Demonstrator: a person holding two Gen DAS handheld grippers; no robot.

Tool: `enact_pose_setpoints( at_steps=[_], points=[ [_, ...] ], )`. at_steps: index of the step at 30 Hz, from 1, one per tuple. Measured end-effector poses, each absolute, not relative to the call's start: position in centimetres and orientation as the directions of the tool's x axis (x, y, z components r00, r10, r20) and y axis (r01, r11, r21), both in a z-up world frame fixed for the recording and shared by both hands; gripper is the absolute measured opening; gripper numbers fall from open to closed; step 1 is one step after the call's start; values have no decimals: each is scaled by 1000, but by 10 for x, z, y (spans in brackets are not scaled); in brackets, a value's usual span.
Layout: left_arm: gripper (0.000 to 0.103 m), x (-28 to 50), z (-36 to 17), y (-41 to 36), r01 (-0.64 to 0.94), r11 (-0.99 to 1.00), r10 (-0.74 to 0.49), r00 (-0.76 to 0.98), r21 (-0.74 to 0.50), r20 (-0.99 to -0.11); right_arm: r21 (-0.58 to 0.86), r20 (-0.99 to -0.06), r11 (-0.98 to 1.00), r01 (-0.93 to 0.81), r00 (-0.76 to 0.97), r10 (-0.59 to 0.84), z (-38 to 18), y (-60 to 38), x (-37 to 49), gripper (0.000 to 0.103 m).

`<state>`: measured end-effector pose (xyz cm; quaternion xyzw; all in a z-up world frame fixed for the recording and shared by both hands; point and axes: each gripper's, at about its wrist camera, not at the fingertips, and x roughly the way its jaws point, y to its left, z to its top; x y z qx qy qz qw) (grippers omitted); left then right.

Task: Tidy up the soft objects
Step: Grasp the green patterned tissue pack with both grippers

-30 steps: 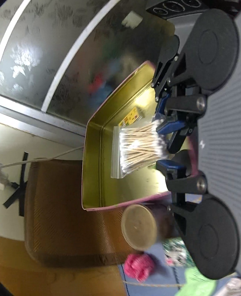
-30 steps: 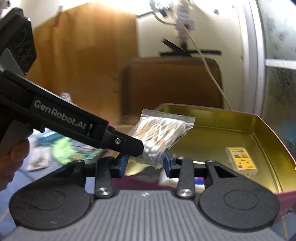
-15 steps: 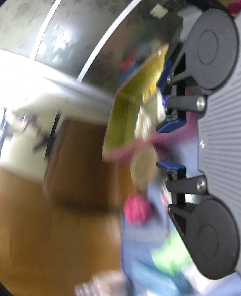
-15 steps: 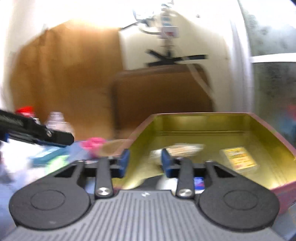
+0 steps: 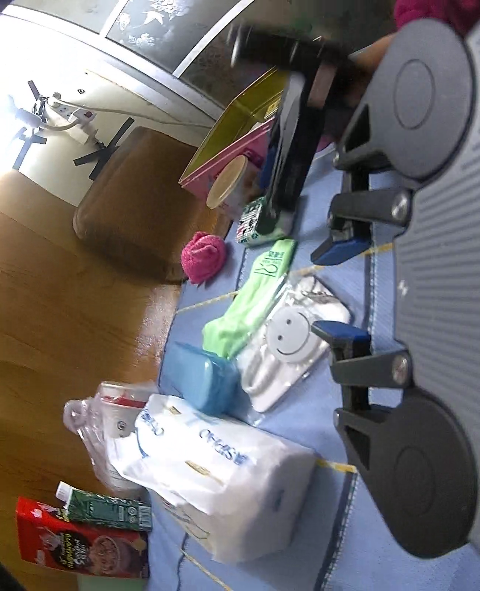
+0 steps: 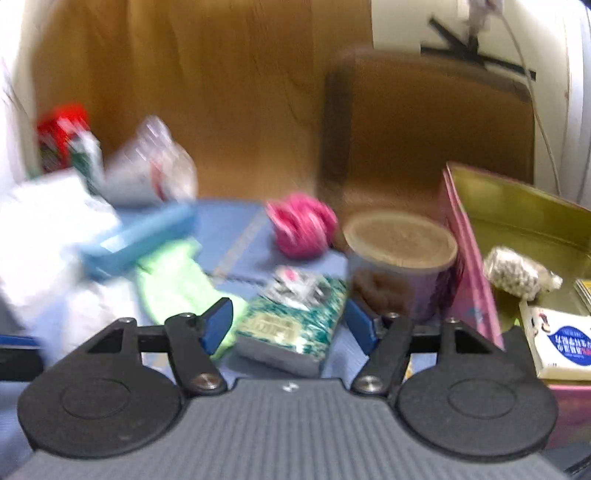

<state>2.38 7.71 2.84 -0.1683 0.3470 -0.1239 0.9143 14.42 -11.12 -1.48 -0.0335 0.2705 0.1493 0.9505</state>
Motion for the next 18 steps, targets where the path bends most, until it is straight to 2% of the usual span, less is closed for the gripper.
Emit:
enact_pose_setpoints(
  at_steps=[1, 2, 9, 11, 13, 14, 15, 16, 18],
  points=[
    [34, 23, 29, 76, 113, 910, -349, 726, -398, -593, 55, -537, 951, -304, 794, 285, -20, -117, 148, 67],
    [34, 24, 30, 77, 122, 906, -361, 723, -405, -590, 102, -542, 944, -313, 779, 316, -19, -122, 145, 51],
    [34, 34, 30, 54, 219, 855, -491, 635, -470, -596, 209, -524, 874, -439, 704, 479, -16, -157, 65, 48],
    [41, 36, 26, 36, 245, 839, -527, 588, -486, -613, 240, -516, 849, -472, 678, 523, -19, -169, 37, 48],
    [46, 37, 22, 18, 269, 830, -548, 554, -488, -627, 264, -504, 836, -481, 670, 545, -22, -178, 17, 50],
    [46, 37, 19, 9, 280, 828, -554, 538, -485, -635, 238, -501, 842, -484, 682, 533, -25, -181, 7, 53],
    [46, 37, 17, 1, 284, 830, -553, 525, -479, -646, 197, -496, 854, -482, 702, 511, -27, -178, 2, 64],
    [47, 37, 15, -7, 286, 834, -549, 514, -471, -659, 152, -486, 870, -470, 731, 480, -28, -178, -6, 69],
    [47, 38, 11, -18, 291, 840, -542, 499, -458, -676, 92, -462, 878, -470, 761, 455, -28, -174, -15, 73]
  ],
)
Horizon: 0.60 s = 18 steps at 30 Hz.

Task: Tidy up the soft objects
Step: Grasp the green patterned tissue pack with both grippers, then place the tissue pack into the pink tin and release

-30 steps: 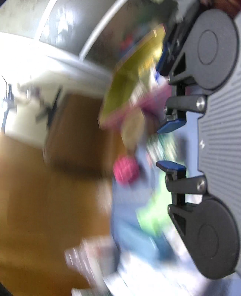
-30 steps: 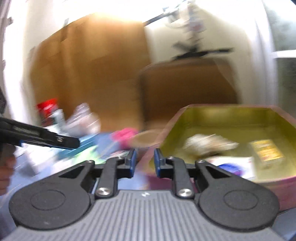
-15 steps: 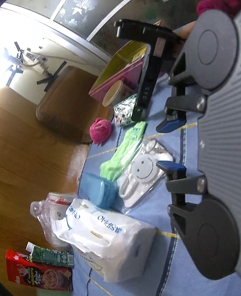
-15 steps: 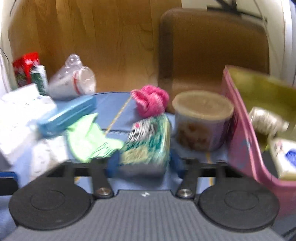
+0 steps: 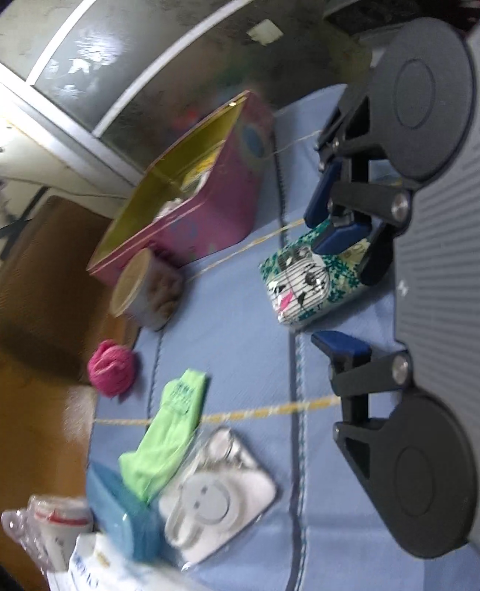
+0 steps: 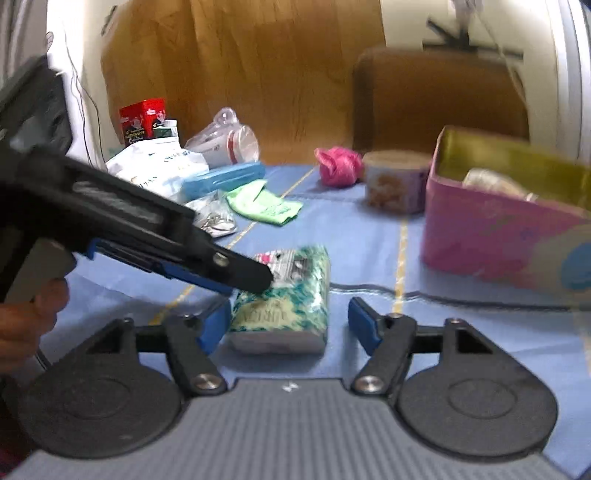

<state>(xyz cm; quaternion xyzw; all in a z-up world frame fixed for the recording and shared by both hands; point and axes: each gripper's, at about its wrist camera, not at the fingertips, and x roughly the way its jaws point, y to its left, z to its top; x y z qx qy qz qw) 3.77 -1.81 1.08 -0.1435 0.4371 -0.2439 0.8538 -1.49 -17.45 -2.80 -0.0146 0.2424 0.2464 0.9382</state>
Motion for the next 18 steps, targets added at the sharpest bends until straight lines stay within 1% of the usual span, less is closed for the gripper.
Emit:
enact_pose_setpoints(
  at_steps=[2, 4, 5, 6, 10, 13, 15, 18],
  points=[
    [44, 36, 10, -28, 297, 849, -529, 502, -437, -684, 62, -463, 867, -494, 755, 464, -29, -171, -18, 72],
    [43, 36, 12, -37, 302, 855, -518, 499, -421, -695, 58, -491, 859, -509, 735, 469, -36, -168, -15, 64],
    [40, 35, 14, -40, 298, 866, -500, 511, -401, -700, 40, -473, 868, -496, 755, 453, -36, -167, -16, 57],
    [40, 35, 18, -45, 303, 870, -493, 514, -389, -702, 37, -467, 868, -496, 759, 454, -34, -169, -16, 55],
    [39, 45, 56, -70, 395, 847, -529, 551, -357, -645, 82, -357, 891, -447, 821, 445, -13, -195, -9, 55],
    [39, 58, 89, -107, 479, 822, -558, 571, -307, -603, 75, -272, 923, -378, 883, 384, 7, -221, 4, 55],
    [40, 70, 101, -135, 534, 801, -578, 573, -272, -580, 67, -236, 948, -312, 918, 319, 17, -240, 15, 55],
    [40, 90, 103, -175, 582, 776, -604, 573, -244, -554, 68, -229, 971, -231, 943, 240, 24, -268, 37, 56]
  ],
)
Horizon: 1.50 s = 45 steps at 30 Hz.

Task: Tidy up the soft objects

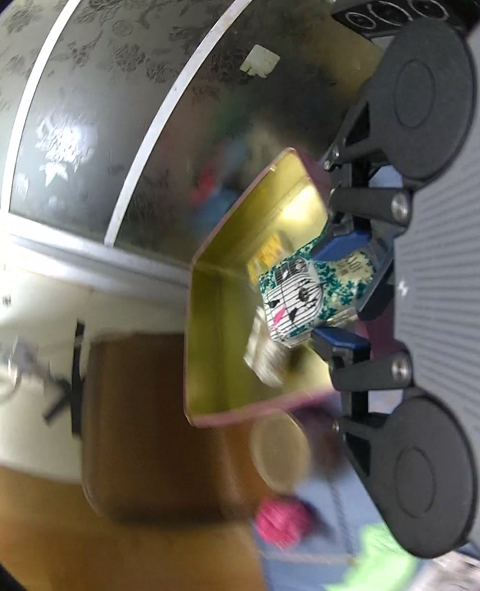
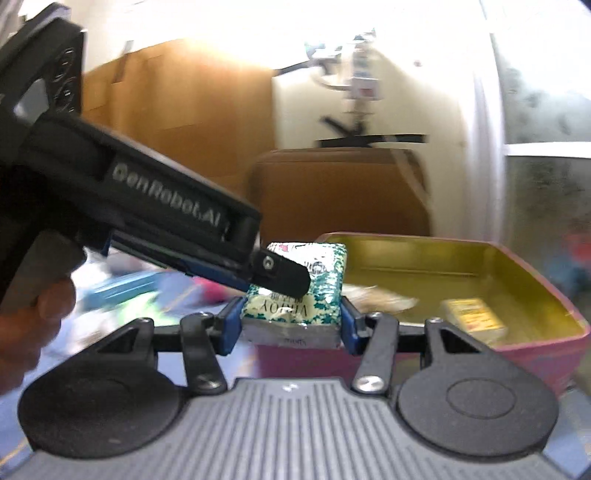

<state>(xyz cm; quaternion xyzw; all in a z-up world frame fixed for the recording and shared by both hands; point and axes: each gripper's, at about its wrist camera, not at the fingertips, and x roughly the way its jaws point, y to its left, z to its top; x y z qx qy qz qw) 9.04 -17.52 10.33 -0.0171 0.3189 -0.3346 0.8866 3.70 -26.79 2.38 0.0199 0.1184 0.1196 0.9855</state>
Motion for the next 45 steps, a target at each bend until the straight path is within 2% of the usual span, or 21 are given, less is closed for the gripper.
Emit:
enact_pose_setpoints(
  at_steps=[4, 6, 8, 10, 13, 14, 17, 20, 26, 28, 30, 34, 35, 39, 45],
  points=[
    [43, 118, 90, -210, 571, 792, -581, 593, -216, -558, 22, -267, 992, -125, 955, 126, 19, -292, 75, 59],
    [43, 125, 82, -216, 551, 807, -560, 600, -212, -571, -54, -296, 998, -36, 955, 18, 10, -295, 91, 69],
    [42, 122, 78, -211, 528, 819, -548, 606, -224, -576, -43, -317, 999, 8, 948, -21, 6, -305, 92, 69],
    [42, 109, 78, -191, 544, 799, -584, 596, -257, -551, 32, -287, 999, -14, 958, 23, 8, -313, 81, 69],
    [42, 82, 76, -148, 543, 795, -594, 609, -269, -526, 62, -228, 998, -31, 973, 45, 11, -305, 63, 68],
    [42, 74, 74, -134, 539, 799, -588, 612, -266, -529, 81, -212, 995, -54, 975, 70, 12, -299, 59, 65],
    [42, 49, 58, -79, 472, 845, -525, 640, -252, -561, 142, -204, 973, -183, 956, 209, 17, -279, 47, 46],
    [41, 27, 42, -19, 352, 900, -433, 670, -256, -602, 165, -260, 919, -358, 883, 391, 16, -244, 54, 29],
    [40, -6, 22, 78, 116, 938, -302, 739, -328, -602, 142, -408, 816, -560, 718, 564, 3, -153, 77, 29],
    [40, -11, 19, 98, 64, 935, -273, 757, -349, -593, 162, -431, 782, -602, 670, 605, 1, -130, 86, 29],
    [40, -13, 16, 112, 39, 925, -273, 761, -378, -588, 161, -441, 766, -622, 649, 620, 1, -112, 90, 40],
    [40, -12, 13, 127, 23, 906, -291, 759, -423, -582, 191, -474, 767, -613, 626, 619, -3, -92, 114, 42],
    [40, -12, 11, 128, 19, 902, -294, 758, -432, -582, 220, -489, 765, -605, 610, 624, -6, -91, 120, 42],
    [40, -11, 9, 127, 30, 898, -309, 753, -438, -581, 336, -502, 744, -578, 559, 660, -14, -102, 119, 24],
    [42, -7, 10, 114, 42, 916, -298, 737, -399, -607, 319, -492, 754, -574, 580, 649, -16, -138, 73, 20]
  ],
)
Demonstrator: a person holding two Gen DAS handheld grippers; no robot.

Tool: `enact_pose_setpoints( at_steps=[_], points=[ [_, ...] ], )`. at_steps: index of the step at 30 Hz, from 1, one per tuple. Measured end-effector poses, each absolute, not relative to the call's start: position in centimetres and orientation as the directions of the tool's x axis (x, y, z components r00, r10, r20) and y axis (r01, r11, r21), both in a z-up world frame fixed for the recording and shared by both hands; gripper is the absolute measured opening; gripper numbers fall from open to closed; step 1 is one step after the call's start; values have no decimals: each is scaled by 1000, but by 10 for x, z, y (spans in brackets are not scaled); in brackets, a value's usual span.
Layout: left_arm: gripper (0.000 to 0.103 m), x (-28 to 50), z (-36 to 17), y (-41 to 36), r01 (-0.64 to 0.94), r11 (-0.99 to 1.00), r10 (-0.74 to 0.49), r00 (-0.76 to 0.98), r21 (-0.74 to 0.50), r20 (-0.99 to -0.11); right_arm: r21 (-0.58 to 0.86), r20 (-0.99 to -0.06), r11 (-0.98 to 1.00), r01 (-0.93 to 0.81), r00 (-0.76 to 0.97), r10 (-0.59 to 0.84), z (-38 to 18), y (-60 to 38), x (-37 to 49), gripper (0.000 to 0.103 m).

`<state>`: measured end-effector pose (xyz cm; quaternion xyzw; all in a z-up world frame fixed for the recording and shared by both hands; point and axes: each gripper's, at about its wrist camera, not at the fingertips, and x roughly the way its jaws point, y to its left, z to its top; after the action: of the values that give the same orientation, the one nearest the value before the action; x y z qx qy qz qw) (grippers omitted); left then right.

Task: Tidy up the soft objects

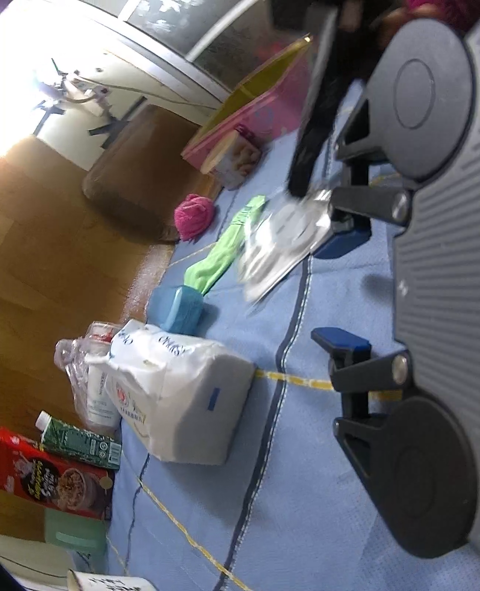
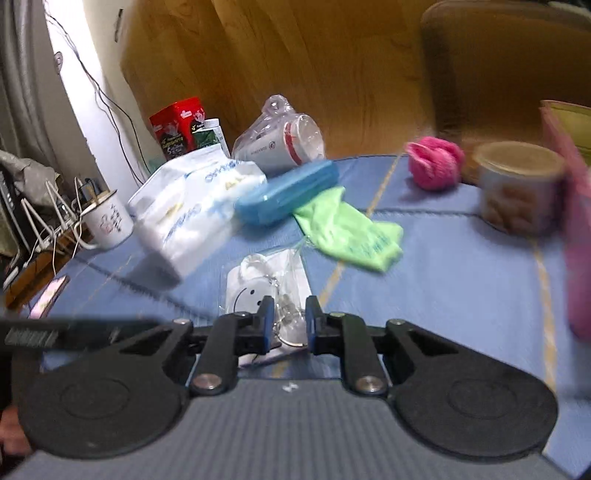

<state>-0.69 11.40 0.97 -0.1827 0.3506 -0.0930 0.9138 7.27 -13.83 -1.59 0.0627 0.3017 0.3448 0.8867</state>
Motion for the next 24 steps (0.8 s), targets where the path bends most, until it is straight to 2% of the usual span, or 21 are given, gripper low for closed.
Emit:
enact_pose_setpoints(
  at_steps=[5, 10, 14, 16, 17, 18, 24],
  points=[
    [44, 0, 13, 81, 22, 969, -181, 736, -245, -653, 248, -459, 856, -454, 723, 517, -20, -186, 25, 20],
    [47, 6, 15, 48, 10, 991, -101, 728, -137, -679, 301, -434, 901, -312, 797, 421, -27, -219, 2, 21],
    [48, 10, 12, 29, 6, 999, -36, 737, -46, -675, 314, -416, 906, -286, 816, 402, -30, -218, -7, 29],
    [50, 9, 11, 22, -1, 1000, -7, 743, -11, -669, 310, -408, 902, -301, 815, 412, -29, -216, -11, 43],
    [50, 9, 10, 21, -1, 1000, -1, 745, -3, -667, 305, -399, 902, -305, 819, 412, -28, -216, -13, 55],
    [51, 8, 9, 19, -3, 1000, 5, 748, 5, -664, 298, -391, 903, -309, 824, 410, -28, -216, -16, 58],
    [53, 5, 7, 16, -2, 1000, 20, 760, 28, -650, 277, -420, 904, -326, 805, 419, -34, -212, -20, 58]
  ],
)
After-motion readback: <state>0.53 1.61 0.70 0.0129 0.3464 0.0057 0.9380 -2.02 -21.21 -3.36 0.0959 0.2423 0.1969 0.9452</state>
